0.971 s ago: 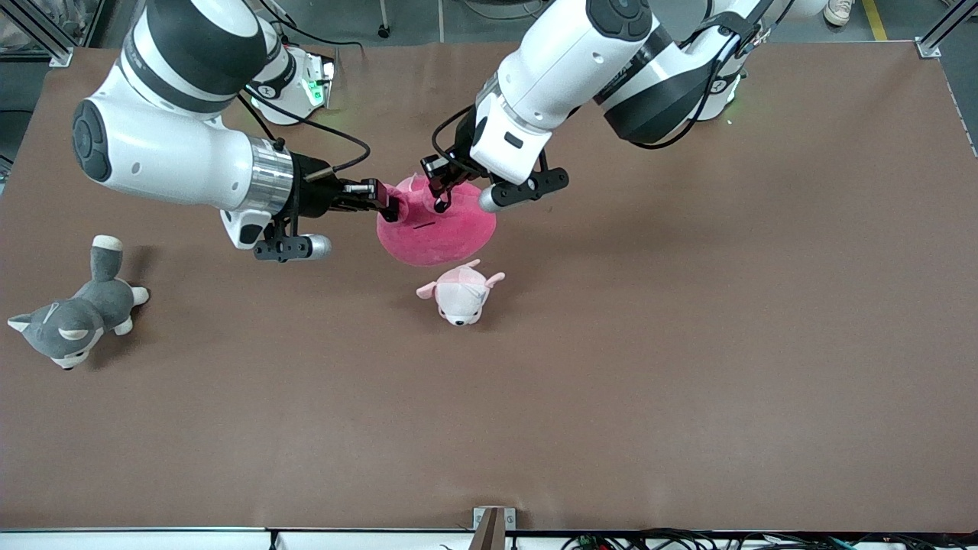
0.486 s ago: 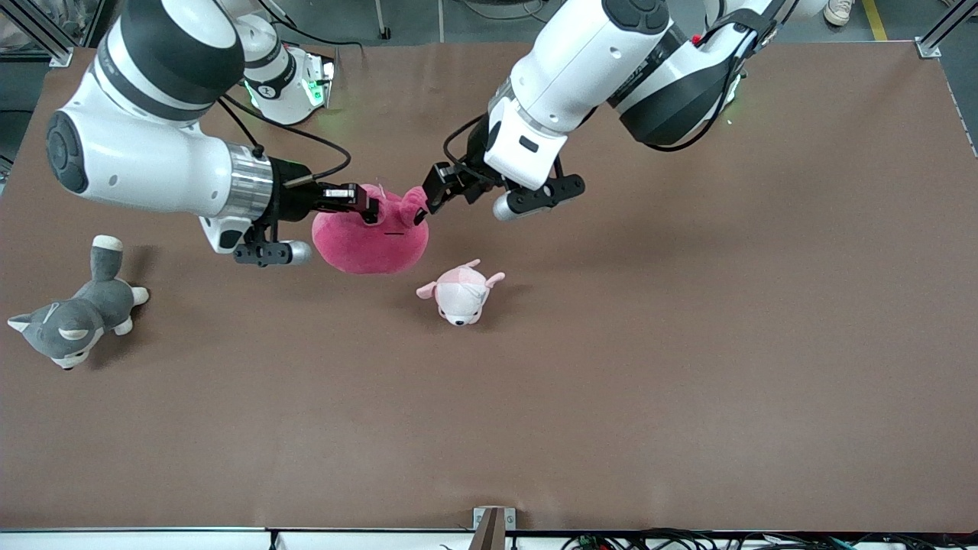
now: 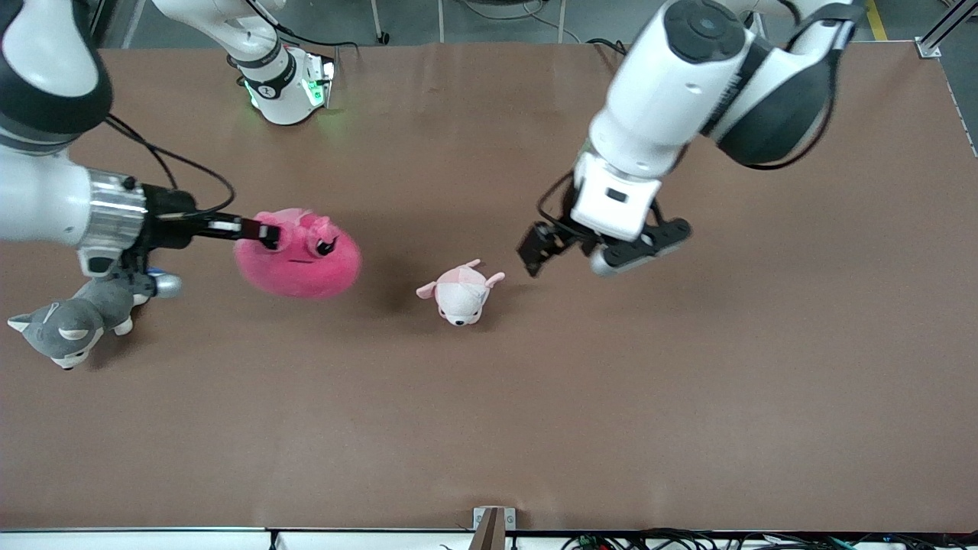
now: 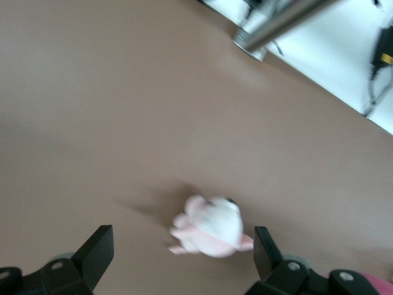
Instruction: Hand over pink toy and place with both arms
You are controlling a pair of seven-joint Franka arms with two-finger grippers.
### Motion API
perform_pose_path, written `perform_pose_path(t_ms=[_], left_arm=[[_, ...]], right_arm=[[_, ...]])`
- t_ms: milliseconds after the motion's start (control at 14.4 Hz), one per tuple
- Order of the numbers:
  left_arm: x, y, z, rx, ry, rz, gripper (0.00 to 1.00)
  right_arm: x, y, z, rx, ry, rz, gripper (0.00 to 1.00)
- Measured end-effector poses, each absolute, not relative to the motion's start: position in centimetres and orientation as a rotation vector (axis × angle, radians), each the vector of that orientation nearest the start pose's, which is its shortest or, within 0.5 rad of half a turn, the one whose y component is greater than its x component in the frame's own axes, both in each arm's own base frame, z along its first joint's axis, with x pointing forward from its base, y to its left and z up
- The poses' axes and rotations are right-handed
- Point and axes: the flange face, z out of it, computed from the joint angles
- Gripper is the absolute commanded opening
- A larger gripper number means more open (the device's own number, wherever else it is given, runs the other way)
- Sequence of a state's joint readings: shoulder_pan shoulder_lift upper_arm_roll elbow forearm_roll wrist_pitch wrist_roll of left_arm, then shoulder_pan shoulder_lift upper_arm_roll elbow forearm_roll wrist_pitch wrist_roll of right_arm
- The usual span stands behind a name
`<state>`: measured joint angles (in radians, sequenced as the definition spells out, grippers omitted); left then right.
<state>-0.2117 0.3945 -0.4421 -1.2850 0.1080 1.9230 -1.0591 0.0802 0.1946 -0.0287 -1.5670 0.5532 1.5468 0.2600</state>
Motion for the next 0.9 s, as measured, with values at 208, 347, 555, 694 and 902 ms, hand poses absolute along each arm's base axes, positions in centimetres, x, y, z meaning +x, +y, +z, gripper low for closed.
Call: perform_pose_path(t_ms=[208,347,555,694,902], left_arm=[[61.9,-28.4,56.7,-3.234,-0.567,-0.187,1.0],[63.3,-23.0,57.0,-3.213,-0.444,-0.16,1.0],[63.7,-16.1,58.4,-3.184,-0.267,-0.116,1.0],[63.2,-12.9,59.9,-3.167,-0.185,-0.102,1.0],[61.8,-10.7,61.6,-3.142,-0.098,-0.048,1.0]], right_arm=[[60.3,6.3,51.2,-2.636,0.332,0.391,0.02],[61.1,4.0,48.5,-2.632,0.324,0.417,0.01],[62.2,0.1,43.7,-2.607,0.292,0.463,0.01],[62.6,-1.7,41.3,-2.591,0.275,0.486,0.01],[62.9,-3.0,39.0,-2.563,0.283,0.508,0.0]])
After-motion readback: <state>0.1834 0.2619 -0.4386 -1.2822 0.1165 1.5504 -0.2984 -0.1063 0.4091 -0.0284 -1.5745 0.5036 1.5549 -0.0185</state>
